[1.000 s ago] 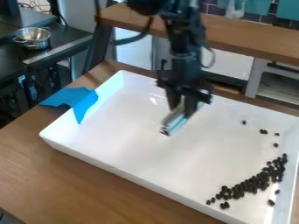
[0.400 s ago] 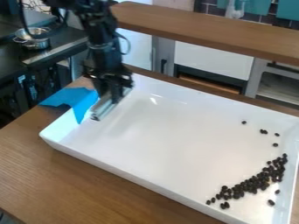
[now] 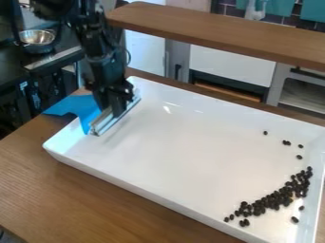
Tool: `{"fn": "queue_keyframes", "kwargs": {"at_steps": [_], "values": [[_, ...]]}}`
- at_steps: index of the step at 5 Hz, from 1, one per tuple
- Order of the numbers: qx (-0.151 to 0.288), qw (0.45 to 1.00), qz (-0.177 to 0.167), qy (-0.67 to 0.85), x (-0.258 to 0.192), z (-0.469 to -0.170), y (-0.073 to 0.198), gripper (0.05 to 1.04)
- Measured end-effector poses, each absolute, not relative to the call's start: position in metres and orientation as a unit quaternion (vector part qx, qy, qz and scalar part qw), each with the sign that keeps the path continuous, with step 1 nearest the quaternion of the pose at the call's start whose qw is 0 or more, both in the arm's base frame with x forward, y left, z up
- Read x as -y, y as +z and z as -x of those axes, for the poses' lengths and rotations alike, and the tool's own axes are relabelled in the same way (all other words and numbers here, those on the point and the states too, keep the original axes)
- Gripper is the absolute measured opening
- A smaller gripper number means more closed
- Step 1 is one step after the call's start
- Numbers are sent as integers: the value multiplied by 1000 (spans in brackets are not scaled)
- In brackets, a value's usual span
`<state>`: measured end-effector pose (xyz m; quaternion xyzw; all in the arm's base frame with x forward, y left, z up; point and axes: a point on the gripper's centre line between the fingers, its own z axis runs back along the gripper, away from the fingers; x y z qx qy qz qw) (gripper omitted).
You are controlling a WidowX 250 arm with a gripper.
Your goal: Sweep into pile
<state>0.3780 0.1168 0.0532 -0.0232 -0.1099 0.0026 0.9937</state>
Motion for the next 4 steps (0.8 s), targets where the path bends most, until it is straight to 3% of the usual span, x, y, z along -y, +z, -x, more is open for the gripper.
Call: {"fn": "queue_keyframes", "kwargs": {"at_steps": [1, 2, 3, 4], "values": [[108, 994, 23, -7, -116, -376, 48, 403], [111, 994, -6, -23, -116, -378, 46, 711], [92, 996, -2, -15, -108, -374, 45, 977], [80, 996, -16, -22, -103, -366, 71, 1004]]}}
